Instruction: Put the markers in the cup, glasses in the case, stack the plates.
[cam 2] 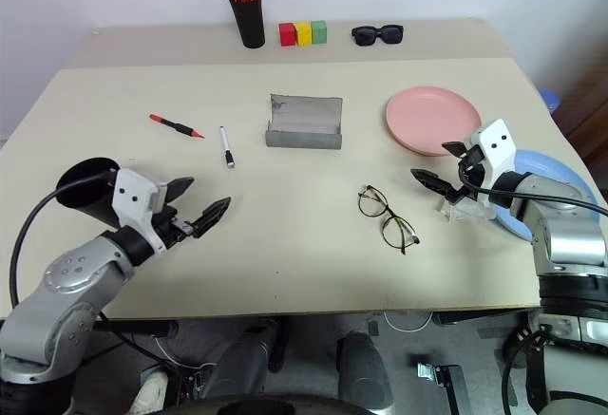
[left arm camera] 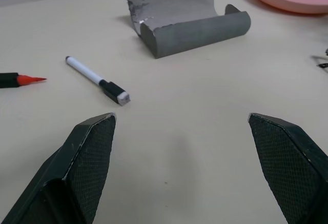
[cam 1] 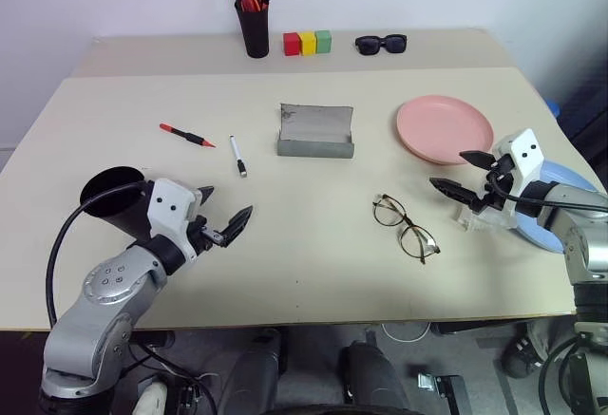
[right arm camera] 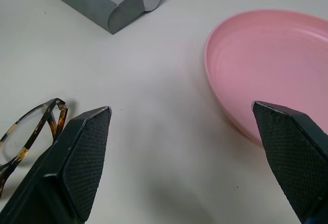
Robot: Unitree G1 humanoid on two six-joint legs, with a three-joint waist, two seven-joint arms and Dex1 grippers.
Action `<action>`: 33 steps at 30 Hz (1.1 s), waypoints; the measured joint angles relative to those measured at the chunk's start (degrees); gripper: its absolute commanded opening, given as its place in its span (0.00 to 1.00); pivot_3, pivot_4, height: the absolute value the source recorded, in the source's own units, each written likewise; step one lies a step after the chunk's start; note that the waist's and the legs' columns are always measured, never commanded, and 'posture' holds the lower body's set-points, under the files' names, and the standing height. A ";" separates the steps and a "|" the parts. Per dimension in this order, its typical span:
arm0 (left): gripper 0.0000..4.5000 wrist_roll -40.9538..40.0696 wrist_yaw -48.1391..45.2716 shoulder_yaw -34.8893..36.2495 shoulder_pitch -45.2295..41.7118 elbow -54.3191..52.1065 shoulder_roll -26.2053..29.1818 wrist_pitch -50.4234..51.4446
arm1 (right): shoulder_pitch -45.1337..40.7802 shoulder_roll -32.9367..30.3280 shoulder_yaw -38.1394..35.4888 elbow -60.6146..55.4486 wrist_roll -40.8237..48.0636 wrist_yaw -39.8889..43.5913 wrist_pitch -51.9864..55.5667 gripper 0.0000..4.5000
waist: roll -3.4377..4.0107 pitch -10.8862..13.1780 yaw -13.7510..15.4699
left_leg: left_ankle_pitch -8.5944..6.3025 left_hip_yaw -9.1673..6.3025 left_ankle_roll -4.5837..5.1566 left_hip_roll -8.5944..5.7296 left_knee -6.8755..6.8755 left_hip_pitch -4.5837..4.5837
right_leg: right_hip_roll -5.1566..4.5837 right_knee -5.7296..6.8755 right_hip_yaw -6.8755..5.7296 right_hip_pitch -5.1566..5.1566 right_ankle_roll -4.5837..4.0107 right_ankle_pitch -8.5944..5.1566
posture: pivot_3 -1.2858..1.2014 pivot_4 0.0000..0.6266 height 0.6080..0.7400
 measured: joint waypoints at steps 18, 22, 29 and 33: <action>0.94 0.11 1.40 -2.24 -5.46 0.96 -1.63 1.43 | -1.37 6.36 4.43 -7.88 0.17 -4.18 2.70 1.00 | 0.00 0.00 0.12 | 0.01 -0.02 0.00 -0.01 0.05 0.00 | 0.03 0.06 -0.01 0.01 0.14 0.07 | 0.52 0.24 0.95; 0.94 1.12 3.56 -6.30 -10.02 3.74 -4.32 2.61 | -1.62 7.67 5.07 -12.46 0.79 -5.21 4.48 1.00 | -0.01 0.00 0.86 | 0.01 -0.04 0.00 -0.04 0.11 0.00 | 0.05 0.06 -0.02 0.03 0.15 0.08 | 0.52 0.24 0.95; 0.97 7.66 18.45 -8.38 -23.24 14.96 -14.91 11.03 | -2.66 11.45 10.57 -17.90 0.38 -6.68 5.24 1.00 | -0.09 0.02 1.13 | 0.01 -0.07 0.00 -0.06 0.13 0.00 | 0.14 0.16 -0.06 0.00 0.33 0.16 | 0.52 0.24 0.95; 0.97 13.54 30.03 -5.37 -32.54 22.39 -20.65 16.97 | -2.74 14.20 14.68 -20.31 -0.31 -7.65 5.85 1.00 | -0.21 0.09 1.16 | 0.05 -0.12 -0.05 -0.05 0.15 0.00 | 0.25 0.25 -0.07 -0.02 0.40 0.20 | 0.52 0.24 0.95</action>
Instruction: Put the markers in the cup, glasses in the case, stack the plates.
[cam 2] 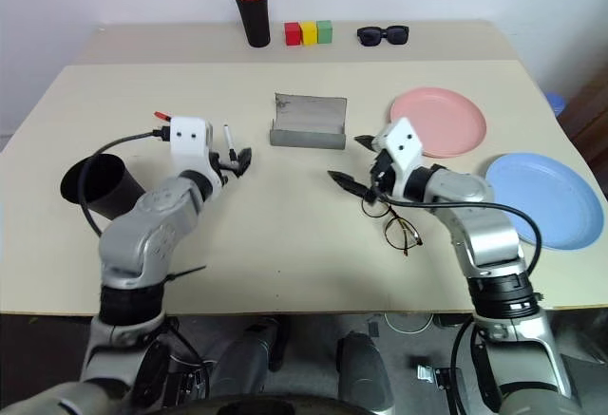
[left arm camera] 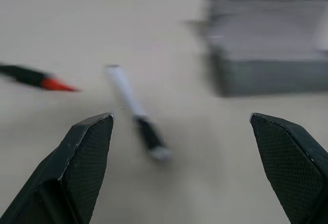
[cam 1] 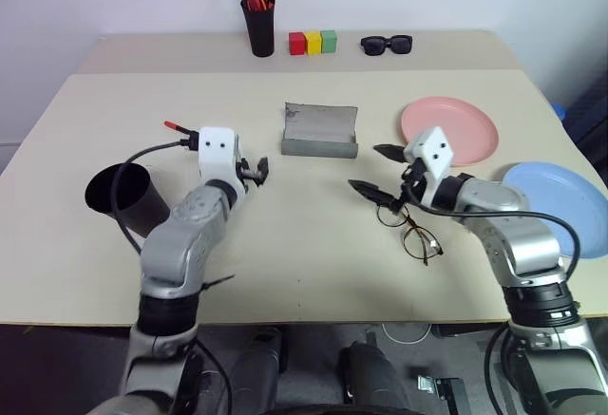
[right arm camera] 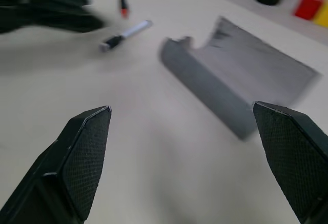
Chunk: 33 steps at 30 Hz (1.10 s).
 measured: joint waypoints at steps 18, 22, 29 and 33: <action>0.97 3.65 15.85 18.19 -28.08 41.01 -7.43 7.50 | 2.09 11.47 10.16 -1.92 -6.92 -8.75 0.21 1.00 | -0.13 0.04 -0.09 | 0.19 -0.10 -0.31 -0.02 0.00 0.00 | 0.08 0.18 -0.05 -0.08 0.06 0.04 | 0.52 0.24 0.95; 0.69 3.08 15.79 19.74 -30.42 44.72 -6.88 7.18 | 2.38 12.14 10.16 -1.91 -7.08 -9.36 0.22 1.00 | -0.13 0.03 -0.21 | 0.19 -0.10 -0.32 -0.02 0.00 0.00 | 0.08 0.22 -0.06 -0.09 0.06 0.04 | 0.52 0.24 0.95; 0.01 3.07 15.67 19.73 -30.50 45.90 -5.90 6.02 | 2.71 12.68 10.17 -1.92 -7.14 -9.88 0.26 1.00 | -0.14 0.01 0.07 | 0.23 -0.12 -0.37 -0.04 0.02 0.00 | 0.08 0.29 -0.06 -0.08 0.06 0.04 | 0.52 0.24 0.95; 0.01 2.59 14.09 18.85 -28.18 42.70 -7.78 0.12 | 2.70 12.85 10.18 -1.92 -7.15 -9.91 0.36 1.00 | -0.15 0.02 -0.13 | 0.27 -0.10 -0.45 -0.03 -0.01 0.00 | 0.08 0.28 -0.03 -0.11 0.07 0.05 | 0.52 0.24 0.95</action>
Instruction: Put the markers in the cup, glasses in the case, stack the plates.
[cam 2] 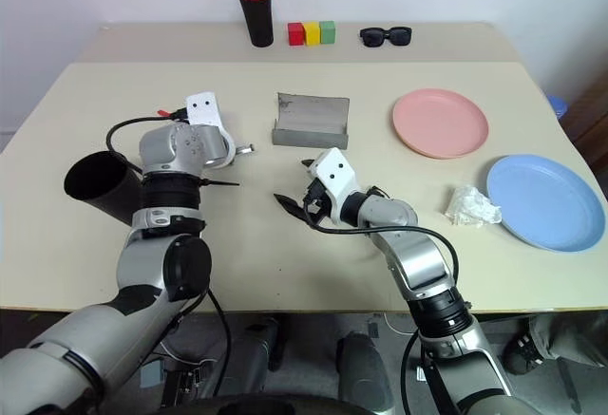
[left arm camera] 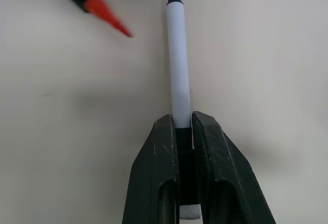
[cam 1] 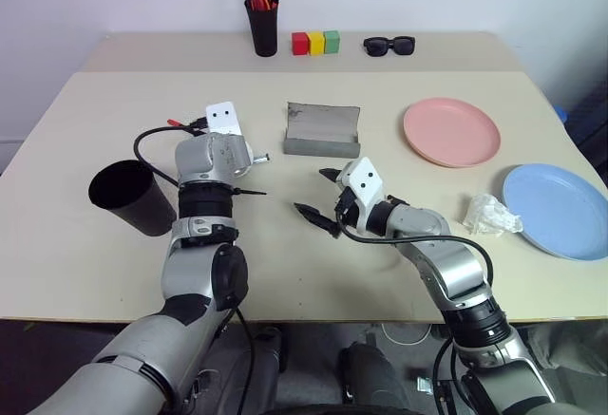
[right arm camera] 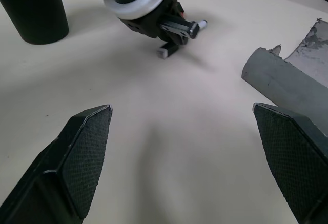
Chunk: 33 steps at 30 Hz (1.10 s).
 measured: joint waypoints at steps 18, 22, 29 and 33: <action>0.01 18.74 -9.07 -9.00 46.84 -63.96 11.47 -32.17 | -6.24 -2.89 -5.59 9.40 5.91 10.44 -3.09 1.00 | 0.00 -0.04 -0.89 | -0.10 0.08 0.19 0.10 0.00 -0.03 | 0.06 0.16 0.13 -0.22 -0.09 0.02 | 0.52 0.24 0.95; 0.01 21.71 -7.45 -9.31 54.99 -69.12 8.04 -34.74 | -8.07 -1.84 -5.45 11.93 6.44 12.77 -4.11 1.00 | -0.02 -0.06 -0.59 | -0.11 0.11 0.20 0.10 0.05 -0.01 | 0.04 0.15 0.13 -0.17 -0.12 0.04 | 0.52 0.24 0.95; 0.01 23.75 -5.49 -10.85 60.93 -68.80 3.03 -39.78 | -9.78 -0.23 -5.30 12.59 8.16 16.06 -4.08 1.00 | -0.02 -0.06 -0.15 | -0.11 0.09 0.20 0.12 0.04 -0.01 | 0.06 0.14 0.11 -0.32 -0.14 0.04 | 0.52 0.24 0.95; 0.01 24.85 -4.37 -10.45 60.97 -66.98 1.75 -41.23 | -9.78 0.34 -5.06 12.71 8.71 17.24 -3.83 1.00 | -0.02 -0.06 0.03 | -0.11 0.11 0.20 0.11 0.05 -0.01 | 0.05 0.14 0.12 -0.33 -0.14 0.04 | 0.52 0.24 0.95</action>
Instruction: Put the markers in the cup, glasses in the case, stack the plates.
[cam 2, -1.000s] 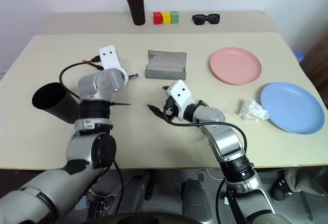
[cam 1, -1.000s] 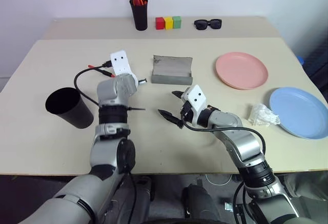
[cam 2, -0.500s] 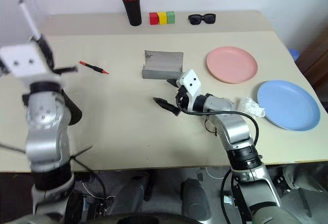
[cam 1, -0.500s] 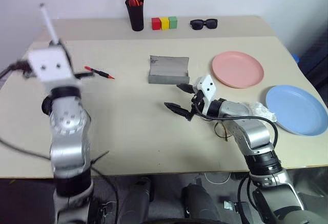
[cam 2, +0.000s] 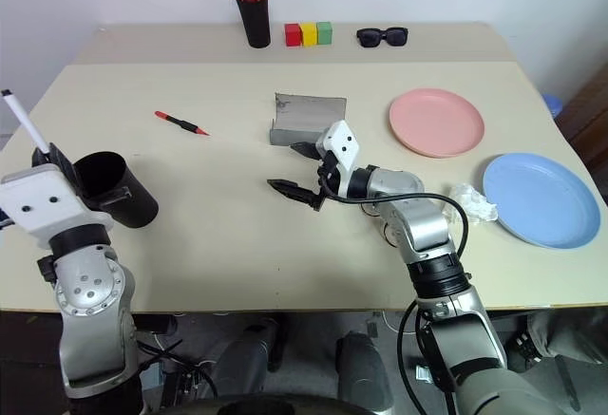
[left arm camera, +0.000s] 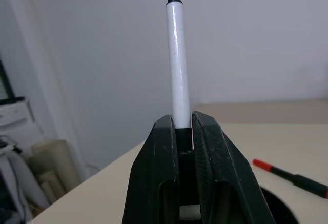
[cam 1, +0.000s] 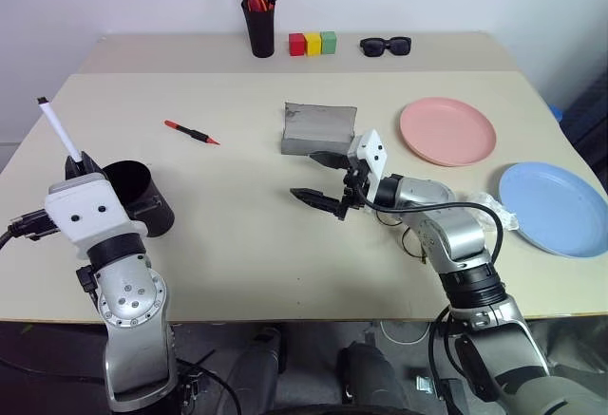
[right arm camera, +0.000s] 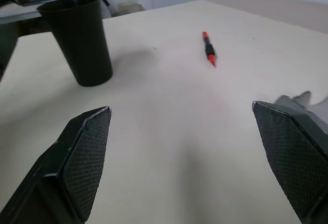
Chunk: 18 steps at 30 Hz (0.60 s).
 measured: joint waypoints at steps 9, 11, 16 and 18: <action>0.01 -0.01 -0.27 0.57 -0.96 1.13 -1.09 0.19 | 2.20 -1.18 0.63 -4.77 4.11 5.73 2.64 1.00 | -0.01 -0.01 0.06 | -0.01 -0.01 0.00 0.00 0.00 0.00 | 0.00 0.00 -0.01 0.00 0.00 0.00 | 0.52 0.24 0.95; 0.01 0.02 -0.29 0.54 -1.92 1.17 -1.17 0.51 | 2.66 -1.17 1.17 -4.79 4.01 5.76 2.64 1.00 | -0.01 -0.01 0.06 | -0.01 -0.01 0.00 0.01 0.00 0.00 | 0.01 0.00 -0.01 -0.01 0.00 0.00 | 0.52 0.24 0.95; 0.29 0.08 -0.26 0.44 -2.50 1.50 -1.90 0.63 | 2.84 -1.17 1.85 -4.79 3.89 5.68 2.60 1.00 | -0.01 -0.01 0.06 | -0.01 -0.01 0.00 0.01 -0.01 0.00 | 0.01 0.00 -0.01 -0.01 0.00 0.00 | 0.52 0.24 0.95; 0.50 0.10 -0.24 0.44 -2.50 1.64 -2.20 0.63 | 2.95 -1.17 1.99 -4.79 3.88 5.68 2.60 1.00 | -0.01 0.00 0.06 | -0.01 -0.01 0.00 0.01 0.00 0.00 | 0.01 0.00 -0.01 -0.01 0.00 0.00 | 0.52 0.24 0.95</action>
